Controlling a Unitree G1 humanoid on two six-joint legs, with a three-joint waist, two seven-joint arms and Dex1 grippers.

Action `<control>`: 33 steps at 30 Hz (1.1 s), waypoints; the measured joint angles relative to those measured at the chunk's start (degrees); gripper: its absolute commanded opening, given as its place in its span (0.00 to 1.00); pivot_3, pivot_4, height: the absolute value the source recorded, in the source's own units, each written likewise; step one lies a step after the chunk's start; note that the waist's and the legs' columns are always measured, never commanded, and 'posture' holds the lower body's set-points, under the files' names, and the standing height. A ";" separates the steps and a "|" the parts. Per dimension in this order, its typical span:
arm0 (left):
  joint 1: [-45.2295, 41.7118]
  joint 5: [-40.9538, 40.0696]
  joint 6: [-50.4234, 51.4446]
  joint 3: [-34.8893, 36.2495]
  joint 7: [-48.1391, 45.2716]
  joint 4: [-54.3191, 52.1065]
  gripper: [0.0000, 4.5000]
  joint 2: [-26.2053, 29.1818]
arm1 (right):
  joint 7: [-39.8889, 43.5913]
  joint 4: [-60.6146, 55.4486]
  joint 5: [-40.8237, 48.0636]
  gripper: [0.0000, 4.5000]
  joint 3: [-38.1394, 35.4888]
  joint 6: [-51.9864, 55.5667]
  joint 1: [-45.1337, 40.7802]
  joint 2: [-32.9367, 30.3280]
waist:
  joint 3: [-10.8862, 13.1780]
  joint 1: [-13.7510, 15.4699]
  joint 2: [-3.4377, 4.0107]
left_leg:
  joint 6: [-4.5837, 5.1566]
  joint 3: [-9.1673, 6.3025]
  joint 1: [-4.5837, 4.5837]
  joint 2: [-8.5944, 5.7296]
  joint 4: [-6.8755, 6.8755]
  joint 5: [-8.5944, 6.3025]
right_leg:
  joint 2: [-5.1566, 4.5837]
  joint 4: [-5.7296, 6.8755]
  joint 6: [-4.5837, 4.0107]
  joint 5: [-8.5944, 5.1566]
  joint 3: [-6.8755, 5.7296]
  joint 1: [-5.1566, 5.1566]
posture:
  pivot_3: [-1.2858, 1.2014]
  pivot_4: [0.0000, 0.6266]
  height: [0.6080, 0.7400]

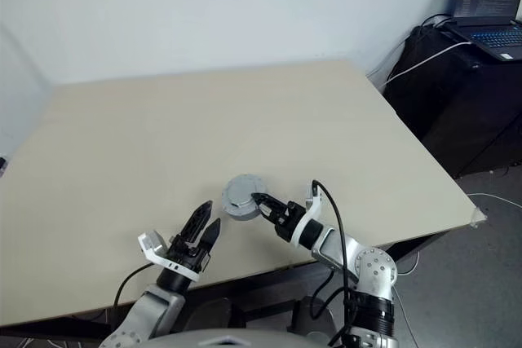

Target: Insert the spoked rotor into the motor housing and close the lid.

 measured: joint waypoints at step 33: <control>-1.28 -2.83 -0.50 -3.25 -1.78 1.78 0.46 0.73 | -4.06 0.01 11.23 0.46 9.17 -1.52 0.58 -5.32 | -0.01 0.04 -0.01 | 0.00 -0.05 0.01 0.06 0.11 0.00 | 0.19 0.02 0.00 0.01 0.12 0.06 | 0.52 0.00 1.00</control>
